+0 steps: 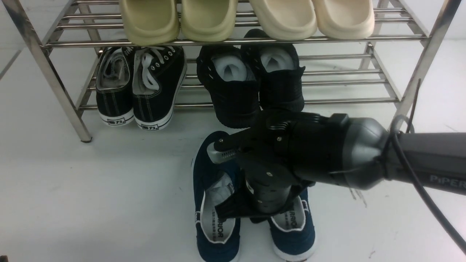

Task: Take the shoes off the shelf with your hand on the white table.

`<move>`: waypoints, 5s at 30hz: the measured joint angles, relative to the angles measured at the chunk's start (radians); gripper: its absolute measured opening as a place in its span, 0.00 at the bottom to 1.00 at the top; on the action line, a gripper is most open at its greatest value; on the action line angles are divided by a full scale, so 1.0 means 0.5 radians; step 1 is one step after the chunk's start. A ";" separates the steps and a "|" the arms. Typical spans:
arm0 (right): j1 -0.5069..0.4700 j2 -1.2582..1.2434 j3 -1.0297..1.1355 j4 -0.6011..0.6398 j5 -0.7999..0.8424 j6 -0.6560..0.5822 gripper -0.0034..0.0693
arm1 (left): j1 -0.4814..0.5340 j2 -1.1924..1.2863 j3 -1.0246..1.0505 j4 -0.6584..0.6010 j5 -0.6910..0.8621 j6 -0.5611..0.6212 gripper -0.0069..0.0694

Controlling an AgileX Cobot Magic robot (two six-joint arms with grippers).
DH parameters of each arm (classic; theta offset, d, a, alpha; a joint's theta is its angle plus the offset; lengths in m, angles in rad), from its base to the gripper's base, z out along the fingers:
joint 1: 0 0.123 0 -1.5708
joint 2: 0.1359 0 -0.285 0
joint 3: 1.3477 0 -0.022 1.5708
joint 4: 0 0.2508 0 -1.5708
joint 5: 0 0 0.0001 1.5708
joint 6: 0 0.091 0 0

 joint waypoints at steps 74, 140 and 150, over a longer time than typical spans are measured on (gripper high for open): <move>-0.002 -2.571 1.718 -0.473 -1.561 -0.503 0.04 | 0.000 0.000 0.000 0.010 0.002 0.000 0.41; -1.892 -3.888 2.855 0.554 -1.088 -1.538 0.10 | 0.000 0.000 0.002 0.165 0.018 0.000 0.41; -1.956 -3.888 2.855 0.554 -1.088 -1.531 0.11 | 0.000 0.000 0.002 0.188 0.025 0.000 0.41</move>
